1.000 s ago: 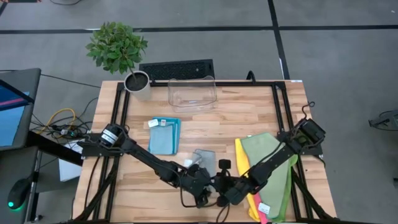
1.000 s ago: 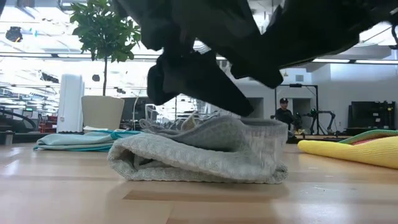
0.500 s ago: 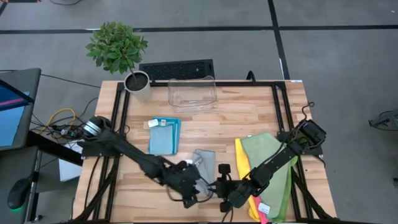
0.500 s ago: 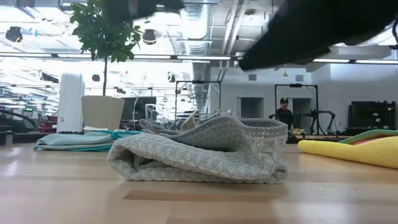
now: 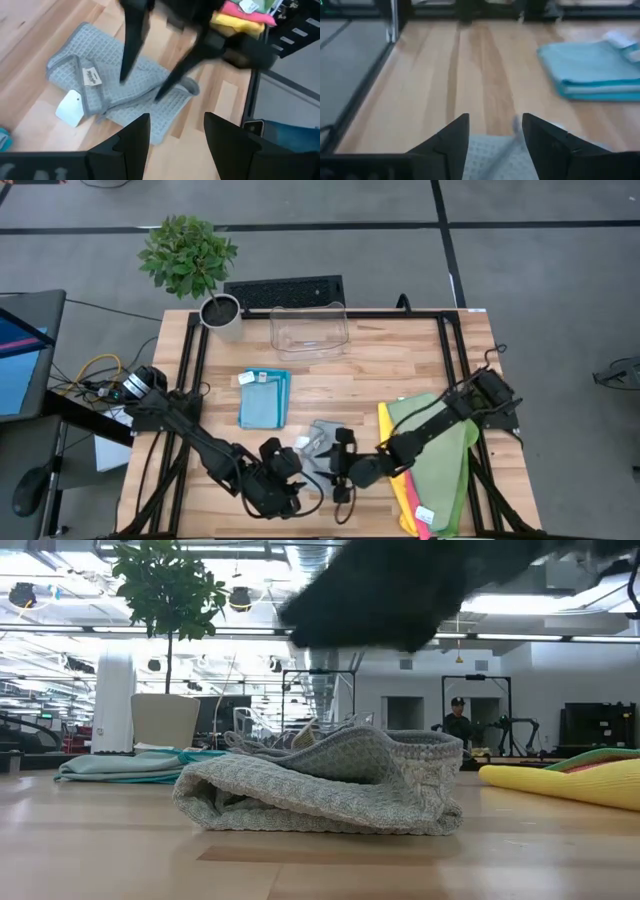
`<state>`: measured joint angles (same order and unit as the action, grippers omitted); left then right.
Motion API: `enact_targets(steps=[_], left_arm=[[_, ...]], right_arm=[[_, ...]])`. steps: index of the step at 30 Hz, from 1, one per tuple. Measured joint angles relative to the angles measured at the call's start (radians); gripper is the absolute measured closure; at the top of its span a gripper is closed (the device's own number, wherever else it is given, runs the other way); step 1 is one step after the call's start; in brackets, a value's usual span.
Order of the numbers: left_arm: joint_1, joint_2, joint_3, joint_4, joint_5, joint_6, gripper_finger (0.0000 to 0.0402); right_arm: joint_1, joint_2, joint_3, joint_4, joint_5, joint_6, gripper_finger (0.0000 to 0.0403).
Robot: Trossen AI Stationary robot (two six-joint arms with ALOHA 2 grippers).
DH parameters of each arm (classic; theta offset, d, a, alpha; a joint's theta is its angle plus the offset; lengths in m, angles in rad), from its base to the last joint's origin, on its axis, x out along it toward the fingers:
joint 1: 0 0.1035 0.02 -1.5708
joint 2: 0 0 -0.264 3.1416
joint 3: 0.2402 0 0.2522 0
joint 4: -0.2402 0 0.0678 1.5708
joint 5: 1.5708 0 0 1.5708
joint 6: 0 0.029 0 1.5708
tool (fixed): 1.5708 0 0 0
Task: Fold microfiber towels
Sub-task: Fold the gray microfiber cloth
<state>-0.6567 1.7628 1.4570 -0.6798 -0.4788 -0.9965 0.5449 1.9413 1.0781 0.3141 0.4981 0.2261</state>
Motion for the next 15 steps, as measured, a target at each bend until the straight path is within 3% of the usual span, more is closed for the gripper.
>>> enact_targets(steps=[7, 10, 15], left_arm=[[0.0, 0.001, 0.0, -0.012, -0.009, 0.0, 0.0223], [0.0, 0.001, 0.0, -0.015, -0.008, 0.0, 0.0223], [0.0, 0.001, 0.0, -0.021, -0.009, -0.002, 0.0223]], right_arm=[[-0.005, 0.145, 0.146, -0.066, 0.039, -0.095, 0.0208], [-0.013, 0.163, 0.199, -0.204, 0.101, -0.103, 0.0214], [-0.044, 0.198, 0.218, -0.244, 0.072, -0.068, 0.0222]])
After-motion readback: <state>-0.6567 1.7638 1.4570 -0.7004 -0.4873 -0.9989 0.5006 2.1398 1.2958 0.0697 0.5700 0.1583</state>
